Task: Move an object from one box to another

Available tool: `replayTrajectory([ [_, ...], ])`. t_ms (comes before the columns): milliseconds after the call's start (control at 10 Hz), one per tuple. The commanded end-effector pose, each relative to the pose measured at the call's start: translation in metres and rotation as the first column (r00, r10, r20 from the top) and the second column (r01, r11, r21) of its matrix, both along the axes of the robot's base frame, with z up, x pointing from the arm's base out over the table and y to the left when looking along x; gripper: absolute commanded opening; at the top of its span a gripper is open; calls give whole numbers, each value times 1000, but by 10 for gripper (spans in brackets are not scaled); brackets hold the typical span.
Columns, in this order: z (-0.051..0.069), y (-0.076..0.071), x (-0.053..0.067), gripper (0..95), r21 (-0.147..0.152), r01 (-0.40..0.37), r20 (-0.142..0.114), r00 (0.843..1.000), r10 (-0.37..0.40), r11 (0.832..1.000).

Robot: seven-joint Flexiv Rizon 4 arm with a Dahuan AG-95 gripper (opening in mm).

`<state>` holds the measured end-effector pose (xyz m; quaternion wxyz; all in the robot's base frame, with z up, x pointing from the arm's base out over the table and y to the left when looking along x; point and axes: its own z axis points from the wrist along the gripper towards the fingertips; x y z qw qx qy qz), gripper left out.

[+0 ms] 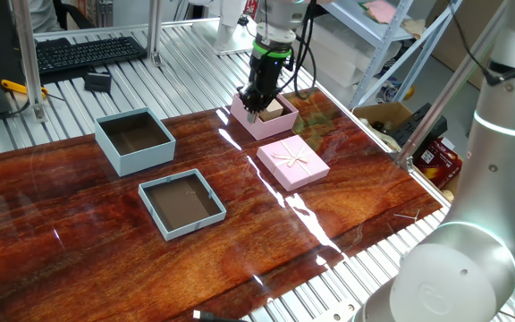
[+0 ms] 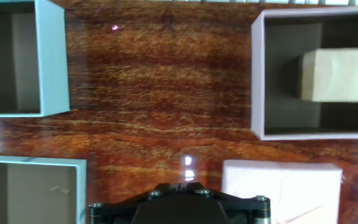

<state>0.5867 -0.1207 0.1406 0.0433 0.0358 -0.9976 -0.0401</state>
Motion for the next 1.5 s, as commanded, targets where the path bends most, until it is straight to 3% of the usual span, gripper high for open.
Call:
replayTrajectory([
  [100, -2, -12, 6, 0, 1, -16, 4, 1000, 16, 1000],
  [200, -5, -19, 9, 0, 5, -27, 5, 1000, 27, 1000],
  [400, -26, -26, 4, 0, 25, -33, 41, 999, 32, 999],
  [500, -46, -30, -3, 0, 41, -26, 58, 998, 24, 999],
  [600, -60, -29, -7, 0, 37, -6, 48, 999, 4, 999],
  [800, -58, -29, -6, 0, 29, -3, 19, 1000, 2, 1000],
  [1300, -58, -28, -5, 0, -19, -7, 16, 1000, 7, 1000],
  [1500, -55, -27, -4, 0, -43, 14, -2, 1000, -14, 999],
])
